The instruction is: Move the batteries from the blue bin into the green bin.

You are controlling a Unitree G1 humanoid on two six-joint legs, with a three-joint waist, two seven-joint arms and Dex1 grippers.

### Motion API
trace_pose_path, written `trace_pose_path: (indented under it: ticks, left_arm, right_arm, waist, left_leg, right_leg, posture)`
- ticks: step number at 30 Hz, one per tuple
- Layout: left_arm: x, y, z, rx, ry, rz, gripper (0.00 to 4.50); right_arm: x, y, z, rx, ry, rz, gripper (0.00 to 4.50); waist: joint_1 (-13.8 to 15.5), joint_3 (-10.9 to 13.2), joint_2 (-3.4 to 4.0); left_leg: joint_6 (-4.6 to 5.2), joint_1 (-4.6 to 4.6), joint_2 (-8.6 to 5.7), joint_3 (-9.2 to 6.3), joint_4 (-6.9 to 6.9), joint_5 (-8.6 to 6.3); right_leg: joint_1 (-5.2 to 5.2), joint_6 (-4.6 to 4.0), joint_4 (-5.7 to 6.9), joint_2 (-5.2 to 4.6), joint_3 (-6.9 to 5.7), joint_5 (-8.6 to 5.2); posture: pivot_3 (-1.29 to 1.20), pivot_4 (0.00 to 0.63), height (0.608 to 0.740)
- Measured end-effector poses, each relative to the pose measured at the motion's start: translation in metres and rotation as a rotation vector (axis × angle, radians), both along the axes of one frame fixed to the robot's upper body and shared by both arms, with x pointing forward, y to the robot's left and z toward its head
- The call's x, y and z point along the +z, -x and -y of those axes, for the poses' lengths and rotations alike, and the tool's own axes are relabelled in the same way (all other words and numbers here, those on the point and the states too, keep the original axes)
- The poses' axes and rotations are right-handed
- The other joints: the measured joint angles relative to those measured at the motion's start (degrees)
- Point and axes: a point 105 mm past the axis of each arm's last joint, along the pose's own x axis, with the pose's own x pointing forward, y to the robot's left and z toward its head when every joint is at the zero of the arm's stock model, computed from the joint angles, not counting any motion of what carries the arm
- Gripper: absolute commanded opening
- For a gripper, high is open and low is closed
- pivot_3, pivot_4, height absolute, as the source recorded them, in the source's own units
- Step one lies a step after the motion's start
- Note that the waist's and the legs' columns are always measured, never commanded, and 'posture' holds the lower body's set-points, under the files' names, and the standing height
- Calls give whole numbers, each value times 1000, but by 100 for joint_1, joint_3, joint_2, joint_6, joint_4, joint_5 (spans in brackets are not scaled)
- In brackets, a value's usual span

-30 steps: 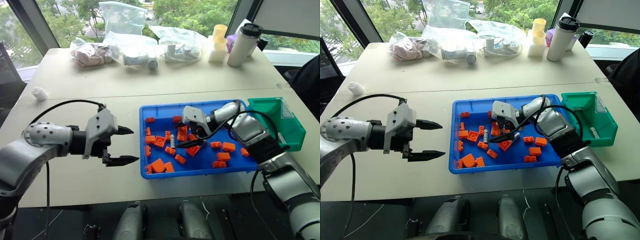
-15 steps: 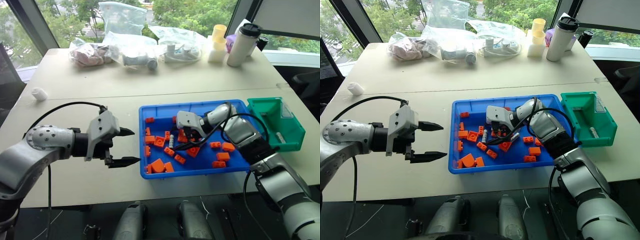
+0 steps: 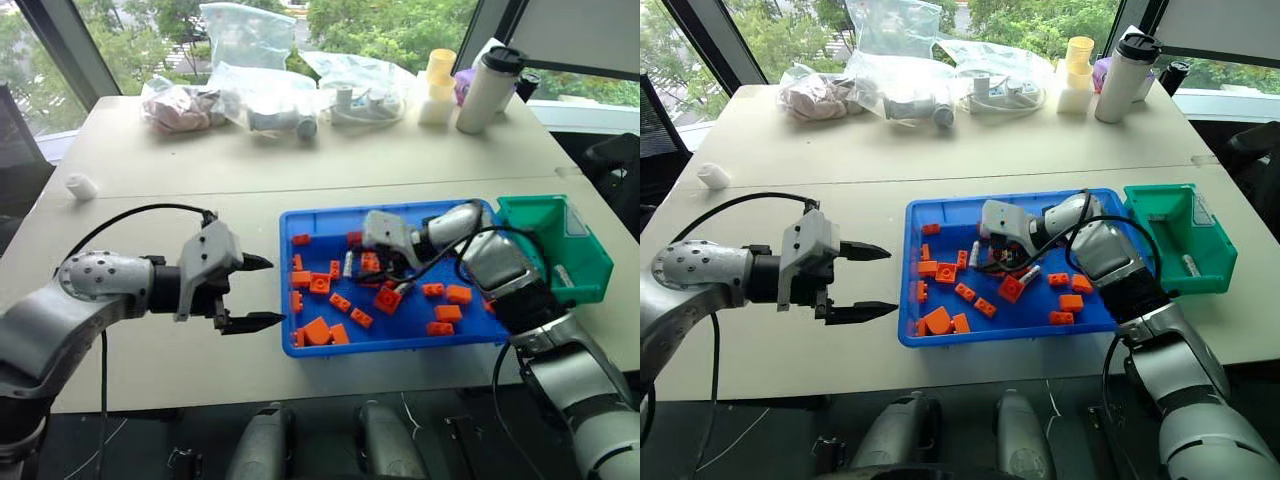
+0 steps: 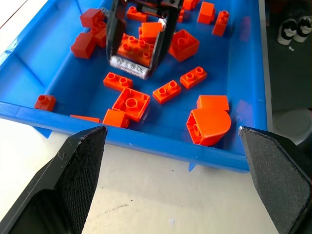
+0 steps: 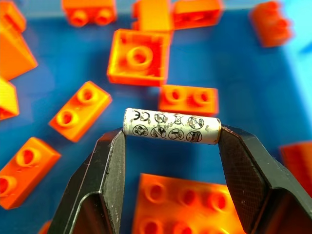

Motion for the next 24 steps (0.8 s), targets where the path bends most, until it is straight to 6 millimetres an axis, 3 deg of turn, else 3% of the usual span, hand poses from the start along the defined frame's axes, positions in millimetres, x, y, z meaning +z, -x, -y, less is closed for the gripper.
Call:
trace_pose_path:
  ticks: [3, 5, 8, 11, 13, 18, 22, 24]
  left_arm:
    - [24, -12, 13, 14, 178, 57, 4500]
    - [29, -17, 18, 23, 235, 64, 4500]
    - [29, -26, 29, 23, 316, 39, 4500]
    - [29, -31, 43, -4, 359, 25, 4500]
    - [29, -35, 47, -11, 367, 24, 4500]
    - [29, -41, 50, -18, 388, 12, 4500]
    - [34, -43, 55, -33, 425, 14, 4500]
    - [34, -43, 55, -31, 429, 8, 4500]
  right_arm:
    - [52, -8, 41, -211, -156, 103, 2220]
    - [68, -7, 68, -336, -215, 146, 2220]
    - [75, -2, 124, -597, -266, 190, 2220]
    - [70, 13, 180, -853, -234, 237, 2220]
    - [64, 24, 207, -973, -188, 252, 2220]
    - [48, 37, 231, -1102, -142, 243, 2220]
    - [49, 40, 243, -1188, -152, 255, 2220]
    - [49, 41, 246, -1220, -160, 256, 3250]
  waist:
    - [49, -3, -5]
    - [70, -4, -2]
    - [110, -4, -3]
    - [121, -4, -3]
    - [91, -5, -1]
    - [-60, -8, 4]
    - [-36, -8, 4]
    - [-31, -8, 4]
  left_leg:
    - [1, 0, -2, -1, 1, -1]
    - [0, 1, -3, -1, -3, 0]
    - [1, 0, -7, 2, -1, 0]
    - [2, 0, -13, 5, 1, 1]
    - [2, 2, -12, 12, 2, 1]
    - [3, 8, 2, 17, 1, 1]
    - [3, 8, 1, 16, 3, 1]
    - [3, 8, 1, 16, 3, 1]
  right_leg:
    - [2, 1, -2, -12, -1, 0]
    - [2, 1, -2, -13, -2, 0]
    - [1, 1, -1, -16, -2, 0]
    - [3, 1, 0, -20, -1, 0]
    - [3, 1, 1, -15, 2, 1]
    - [3, 2, 7, 14, 11, 1]
    - [4, 2, 6, 14, 11, 1]
    - [5, 2, 6, 14, 11, 1]
  posture:
    - [0, 150, 740]
    - [0, 150, 740]
    - [0, 150, 740]
    - [0, 150, 740]
    - [0, 150, 740]
    - [0, 150, 740]
    - [0, 150, 740]
    - [0, 150, 740]
